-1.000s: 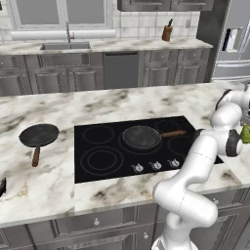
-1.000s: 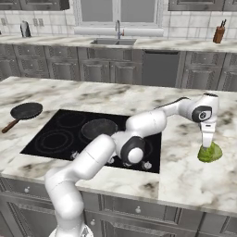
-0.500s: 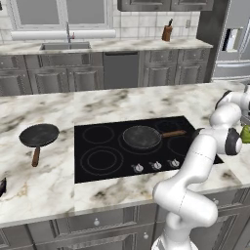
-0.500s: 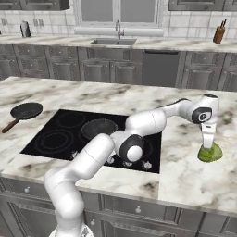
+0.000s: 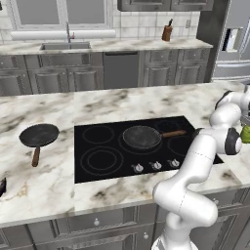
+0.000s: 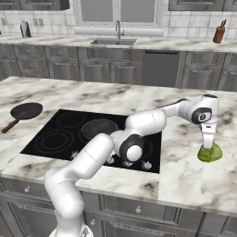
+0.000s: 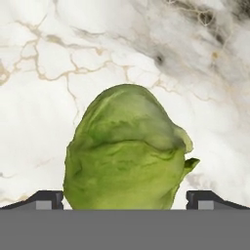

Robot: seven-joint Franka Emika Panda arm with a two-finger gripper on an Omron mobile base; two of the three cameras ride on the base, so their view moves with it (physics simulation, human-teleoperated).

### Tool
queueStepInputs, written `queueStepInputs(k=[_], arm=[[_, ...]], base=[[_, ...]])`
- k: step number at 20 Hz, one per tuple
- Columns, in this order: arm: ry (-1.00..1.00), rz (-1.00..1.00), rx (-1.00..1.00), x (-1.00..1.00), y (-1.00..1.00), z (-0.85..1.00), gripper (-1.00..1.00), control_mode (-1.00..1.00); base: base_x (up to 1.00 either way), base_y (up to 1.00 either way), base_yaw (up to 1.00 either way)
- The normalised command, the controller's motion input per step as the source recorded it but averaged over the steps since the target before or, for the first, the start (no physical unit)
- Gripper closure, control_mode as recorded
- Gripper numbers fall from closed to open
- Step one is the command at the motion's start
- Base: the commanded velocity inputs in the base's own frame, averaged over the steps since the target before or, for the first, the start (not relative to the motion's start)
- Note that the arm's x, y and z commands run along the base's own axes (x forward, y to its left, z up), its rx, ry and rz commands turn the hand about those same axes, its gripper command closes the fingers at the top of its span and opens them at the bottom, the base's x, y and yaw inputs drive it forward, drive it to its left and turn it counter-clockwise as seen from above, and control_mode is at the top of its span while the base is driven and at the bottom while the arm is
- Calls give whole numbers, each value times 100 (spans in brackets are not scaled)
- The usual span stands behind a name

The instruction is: Place both pans onto different burners. Then place the lettuce and the fish on different pans.

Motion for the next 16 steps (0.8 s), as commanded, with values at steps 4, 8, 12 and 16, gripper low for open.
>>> queueStepInputs(k=[4, 8, 12, 16], arm=[[0, 0, 0, 0, -2, -14, -100, -100], [1, 0, 0, 0, 0, -25, -100, -100], [1, 0, 0, 1, 0, -11, 100, -100], [0, 0, 0, 0, 0, 0, 100, -100]], base=[[0, 0, 0], [0, 0, 0], [0, 0, 0], [0, 0, 0]])
